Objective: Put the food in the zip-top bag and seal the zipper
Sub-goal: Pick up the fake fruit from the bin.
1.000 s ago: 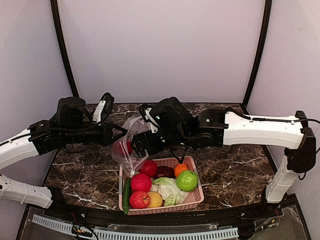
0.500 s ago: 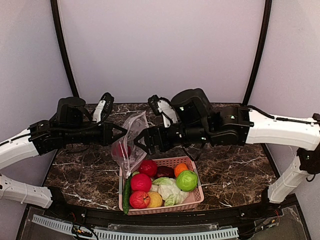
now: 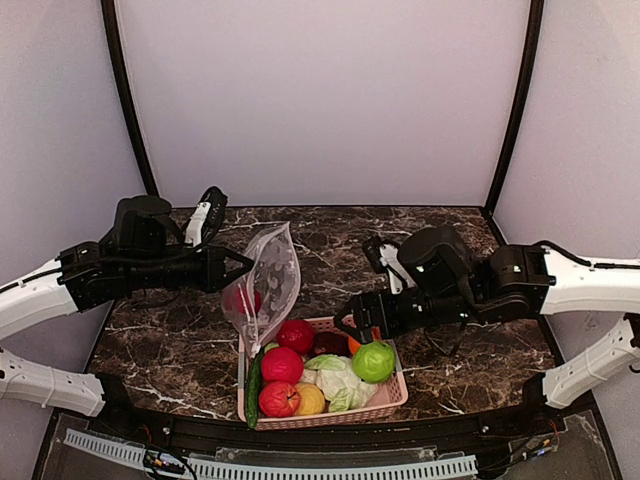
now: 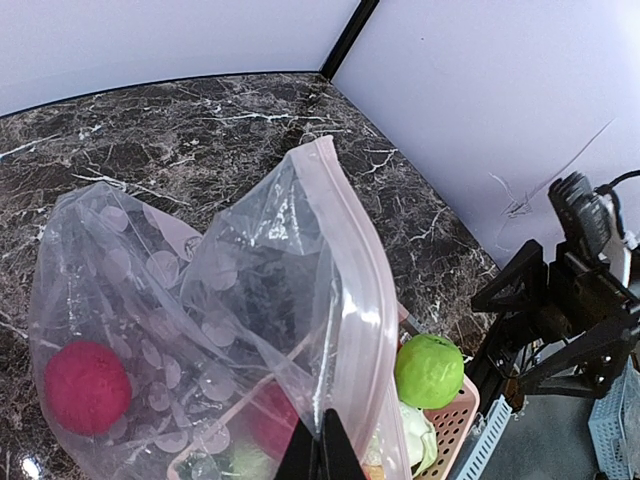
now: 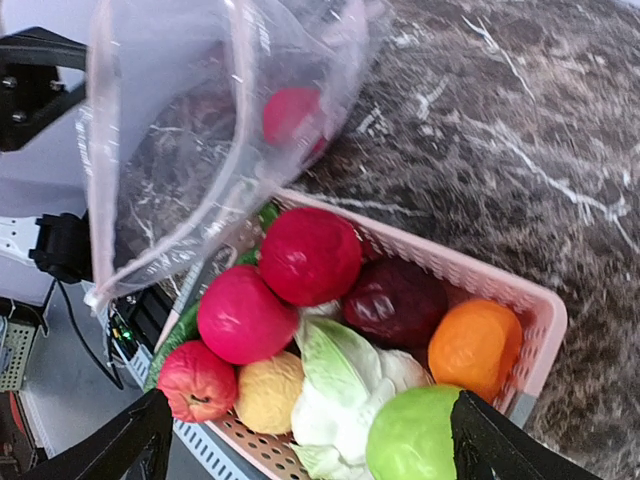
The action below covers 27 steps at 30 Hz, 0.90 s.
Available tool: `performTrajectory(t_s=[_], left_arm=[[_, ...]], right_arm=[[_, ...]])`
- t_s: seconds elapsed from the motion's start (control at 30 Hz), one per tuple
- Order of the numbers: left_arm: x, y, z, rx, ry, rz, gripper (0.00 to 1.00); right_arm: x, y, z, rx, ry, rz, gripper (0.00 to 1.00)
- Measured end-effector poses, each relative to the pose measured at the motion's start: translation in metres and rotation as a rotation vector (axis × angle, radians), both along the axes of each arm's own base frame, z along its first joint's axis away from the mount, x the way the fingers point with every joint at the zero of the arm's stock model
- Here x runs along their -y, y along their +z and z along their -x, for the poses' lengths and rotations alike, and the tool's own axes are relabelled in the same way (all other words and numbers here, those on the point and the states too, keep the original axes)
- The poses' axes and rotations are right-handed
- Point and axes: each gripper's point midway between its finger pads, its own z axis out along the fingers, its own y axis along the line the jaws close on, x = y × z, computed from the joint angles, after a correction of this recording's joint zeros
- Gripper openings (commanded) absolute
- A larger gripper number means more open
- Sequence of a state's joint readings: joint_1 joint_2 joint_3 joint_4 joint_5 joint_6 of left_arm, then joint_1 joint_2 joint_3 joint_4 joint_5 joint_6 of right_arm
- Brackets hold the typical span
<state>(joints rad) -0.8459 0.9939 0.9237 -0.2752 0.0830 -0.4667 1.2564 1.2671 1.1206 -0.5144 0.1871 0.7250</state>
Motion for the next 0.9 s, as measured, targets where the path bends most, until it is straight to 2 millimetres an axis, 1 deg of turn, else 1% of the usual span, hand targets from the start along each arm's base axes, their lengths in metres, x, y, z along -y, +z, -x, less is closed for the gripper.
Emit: performTrajectory(t_s=[0.17,0.27,0.47,0.7,0.9], left_arm=[[0.0,-0.001,0.0,0.0,0.003,0.003,0.01],[-0.001,-0.001,0.0,0.0,0.004,0.006,0.01],[-0.002,0.001,-0.001,0.006,0.011,0.008,0.01],[-0.002,0.001,-0.001,0.007,0.014,0.007,0.01],[-0.002,0.001,-0.001,0.007,0.013,0.008,0.01]], right_arm=[[0.021,-0.038,0.01,-0.101,-0.064,0.077,0.93],[0.028,-0.055,0.02,-0.15,-0.087,0.114,0.93],[0.035,-0.072,0.031,-0.216,-0.124,0.14,0.94],[0.044,-0.09,0.034,-0.273,-0.191,0.164,0.93],[0.05,-0.098,0.033,-0.292,-0.241,0.183,0.93]])
